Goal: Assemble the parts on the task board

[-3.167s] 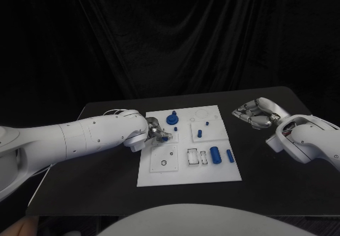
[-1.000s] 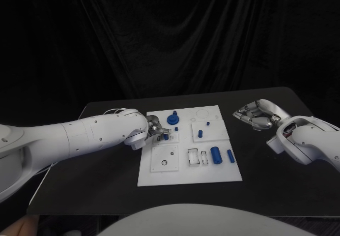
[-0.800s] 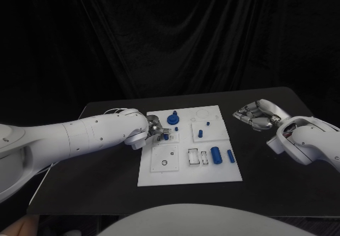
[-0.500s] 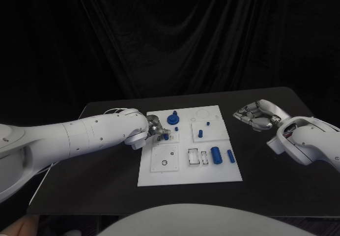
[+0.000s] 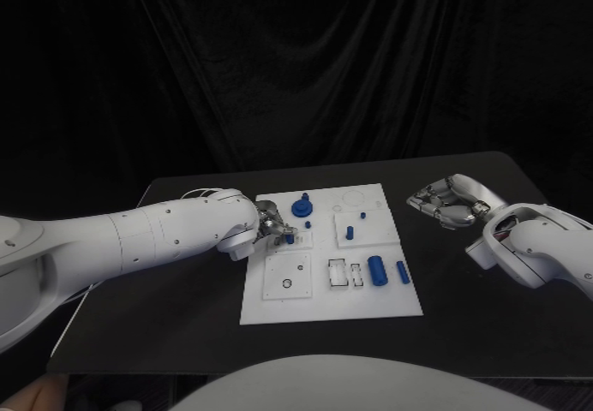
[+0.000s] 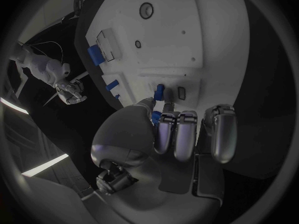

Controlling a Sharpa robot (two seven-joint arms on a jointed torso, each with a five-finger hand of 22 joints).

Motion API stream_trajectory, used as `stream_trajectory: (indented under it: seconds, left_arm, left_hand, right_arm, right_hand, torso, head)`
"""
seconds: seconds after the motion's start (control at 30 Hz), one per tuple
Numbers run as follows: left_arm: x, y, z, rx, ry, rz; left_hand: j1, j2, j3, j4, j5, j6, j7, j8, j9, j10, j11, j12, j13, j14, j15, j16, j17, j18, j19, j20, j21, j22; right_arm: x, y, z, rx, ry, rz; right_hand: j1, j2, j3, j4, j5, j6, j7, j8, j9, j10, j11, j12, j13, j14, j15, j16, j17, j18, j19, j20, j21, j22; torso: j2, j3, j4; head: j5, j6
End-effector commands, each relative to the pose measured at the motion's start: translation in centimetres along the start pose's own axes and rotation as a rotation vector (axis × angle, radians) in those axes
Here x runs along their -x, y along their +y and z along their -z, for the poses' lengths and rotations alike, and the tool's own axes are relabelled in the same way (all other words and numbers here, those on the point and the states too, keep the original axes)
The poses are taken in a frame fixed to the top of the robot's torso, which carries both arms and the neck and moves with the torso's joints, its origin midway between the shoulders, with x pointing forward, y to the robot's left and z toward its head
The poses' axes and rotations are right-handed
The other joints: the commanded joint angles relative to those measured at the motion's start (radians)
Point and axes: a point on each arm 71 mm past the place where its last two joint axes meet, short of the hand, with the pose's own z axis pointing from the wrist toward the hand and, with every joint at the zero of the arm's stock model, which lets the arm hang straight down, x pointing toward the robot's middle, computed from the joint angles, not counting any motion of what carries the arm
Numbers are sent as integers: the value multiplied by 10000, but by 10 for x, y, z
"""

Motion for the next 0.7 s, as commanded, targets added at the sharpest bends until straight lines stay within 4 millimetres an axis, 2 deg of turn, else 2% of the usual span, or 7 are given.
stream_trajectory:
  seconds: [0.03,0.17,0.37,0.43,0.5,0.7]
  left_arm:
    - [-10,2,-1,115,512,-160]
    - [-10,2,-1,131,532,-170]
    - [-10,2,-1,126,580,-191]
    - [-10,2,-1,121,582,-191]
    - [-10,2,-1,120,584,-192]
    - [-11,3,-1,123,603,-199]
  left_hand:
    - [2,-83,57,20,-93,83,-22,-11,-1,1032,-1,36,2633,1045,6,65,2635,149,13,-19,-7,1512]
    - [-35,-82,75,83,-274,109,-16,-25,-3,1032,2,36,2633,1045,8,65,2635,149,14,-19,-12,1516]
    - [-34,-84,82,88,-312,118,-18,-26,-1,1032,1,36,2633,1045,8,65,2635,148,18,-19,-8,1521]
    - [-64,-92,81,133,-448,146,-15,-30,0,1032,1,36,2633,1045,8,65,2635,147,21,-18,-8,1527]
    - [-212,-102,16,305,-856,178,3,-57,-6,1032,16,36,2633,1045,19,65,2635,146,23,-11,-14,1534]
    - [-528,-89,-188,446,-1239,238,18,-84,-4,1032,34,36,2633,1045,36,65,2635,145,30,4,-18,1549]
  right_arm:
    - [-1,-2,0,-178,107,-24]
    - [-2,-2,0,-189,129,-26]
    - [-2,-2,0,-222,170,-30]
    - [-2,-2,0,-234,182,-31]
    - [-2,-2,0,-246,198,-32]
    - [-3,-2,0,-272,232,-35]
  right_hand:
    - [30,-72,60,0,35,-29,19,-35,-9,-58,-16,-55,-7,-70,-6,-40,-17,61,-52,3,-35,1085]
    - [37,-73,66,-5,42,-27,18,-33,-9,-55,-17,-54,-4,-71,-6,-43,-20,61,-53,3,-38,1085]
    - [67,-75,92,-32,73,-15,14,-25,-6,-71,-20,-63,-22,-83,-9,-60,-41,68,-64,2,-71,1077]
    - [67,-75,92,-32,73,-15,14,-25,-6,-71,-20,-63,-22,-83,-9,-60,-41,68,-64,2,-71,1077]
    - [78,-76,103,-43,84,-11,13,-22,-5,-81,-21,-70,-32,-83,-10,-59,-40,68,-63,1,-73,1077]
    - [113,-83,137,-77,130,-2,12,-15,-3,-92,-23,-78,-43,-89,-13,-68,-50,72,-71,-1,-100,1072]
  torso:
    - [2,2,3]
    - [2,2,0]
    - [-1,3,-6]
    - [-1,3,-7]
    - [0,2,-6]
    - [1,2,1]
  head:
    - [-18,-2]
    - [-16,-2]
    - [2,-2]
    - [3,-2]
    - [6,-2]
    - [-7,-2]
